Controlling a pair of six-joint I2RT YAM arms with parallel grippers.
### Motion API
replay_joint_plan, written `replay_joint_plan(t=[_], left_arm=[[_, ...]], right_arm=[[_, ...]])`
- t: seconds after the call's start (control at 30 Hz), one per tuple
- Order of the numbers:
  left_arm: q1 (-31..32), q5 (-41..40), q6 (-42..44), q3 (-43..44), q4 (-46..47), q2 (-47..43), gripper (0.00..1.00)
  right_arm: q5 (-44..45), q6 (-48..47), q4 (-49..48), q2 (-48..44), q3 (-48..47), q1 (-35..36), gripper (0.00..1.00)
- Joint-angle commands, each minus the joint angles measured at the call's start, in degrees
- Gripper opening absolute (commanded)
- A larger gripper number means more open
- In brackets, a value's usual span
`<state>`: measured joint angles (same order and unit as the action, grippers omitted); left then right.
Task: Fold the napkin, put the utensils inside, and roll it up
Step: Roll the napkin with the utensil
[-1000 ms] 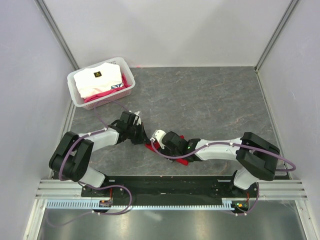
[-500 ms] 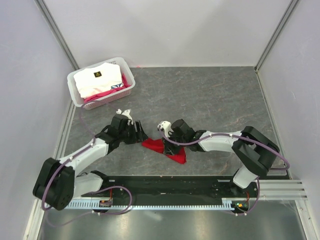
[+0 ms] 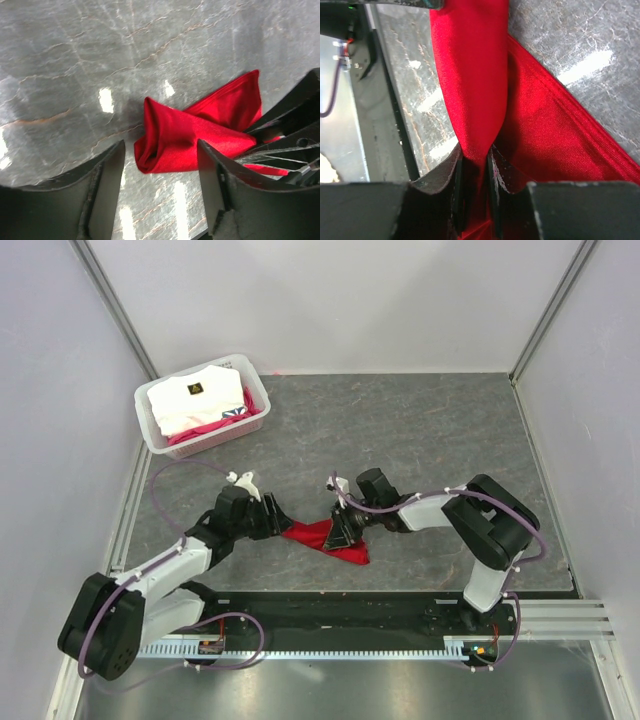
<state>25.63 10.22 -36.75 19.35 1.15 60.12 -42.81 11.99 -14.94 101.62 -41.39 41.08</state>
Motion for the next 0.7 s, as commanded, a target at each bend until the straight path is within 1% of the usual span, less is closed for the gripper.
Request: replay_joint_plan(t=[0.0, 0.03, 0.1, 0.2, 0.23, 0.27, 0.3, 0.33, 0.37, 0.4, 0.47, 0.5, 0.53, 0.63, 0.67], left_arm=[[0.1, 1.8, -1.7, -1.0, 8.1, 1.7, 0.59], [0.0, 2.8, -1.8, -1.2, 8.7, 2.7, 0.55], [0.1, 3.6, -2.0, -1.5, 9.5, 4.2, 0.52], [0.1, 4.4, -2.3, -2.1, 11.6, 7.6, 0.4], [0.0, 4.6, -2.3, -2.0, 11.9, 8.5, 0.31], [0.0, 4.8, -2.1, -1.8, 11.9, 10.0, 0.26], [0.1, 4.7, -2.0, -1.4, 11.6, 10.6, 0.21], [0.1, 4.6, -1.4, -0.9, 10.0, 11.2, 0.13], [0.1, 4.5, -1.1, 0.5, 9.1, 12.3, 0.09], [0.1, 4.0, -0.7, 1.2, 8.0, 12.7, 0.04], [0.0, 3.8, 0.5, 3.5, 4.8, 14.1, 0.02], [0.1, 3.8, 0.9, 4.3, 3.5, 14.4, 0.02], [0.1, 3.9, 1.4, 5.7, 2.6, 14.8, 0.02], [0.0, 4.5, 2.0, 8.3, -0.8, 16.6, 0.02], [0.1, 4.5, 2.1, 8.9, -3.5, 17.0, 0.02]], right_arm=[[-3.2, -0.6, 2.0, 4.6, 1.7, -1.3, 0.22], [-3.6, -0.5, 2.0, 5.0, 1.7, -1.4, 0.21], [-3.9, -0.7, 2.0, 5.6, 1.3, -2.0, 0.22], [-4.0, -0.8, 2.5, 6.1, 0.9, -2.1, 0.22], [-3.8, -0.9, 2.8, 6.0, 0.5, -2.1, 0.24], [-3.2, -1.1, 3.7, 5.7, 0.3, -2.1, 0.26], [-2.7, -1.2, 4.3, 5.3, -0.2, -2.1, 0.28], [-2.2, -1.4, 5.1, 4.9, -0.4, -2.1, 0.33], [-0.9, -2.0, 7.2, 3.8, -1.2, -2.1, 0.36], [0.0, -2.2, 8.3, 3.1, -1.6, -2.1, 0.44], [2.3, -2.9, 11.6, 0.3, -2.4, -2.1, 0.53], [3.1, -3.1, 12.6, -0.7, -3.1, -2.1, 0.6], [4.0, -3.4, 13.6, -1.9, -3.4, -2.0, 0.62], [10.4, -5.3, 19.0, -6.5, -5.2, -0.4, 0.68], [12.9, -5.8, 21.2, -8.9, -5.6, 1.5, 0.69]])
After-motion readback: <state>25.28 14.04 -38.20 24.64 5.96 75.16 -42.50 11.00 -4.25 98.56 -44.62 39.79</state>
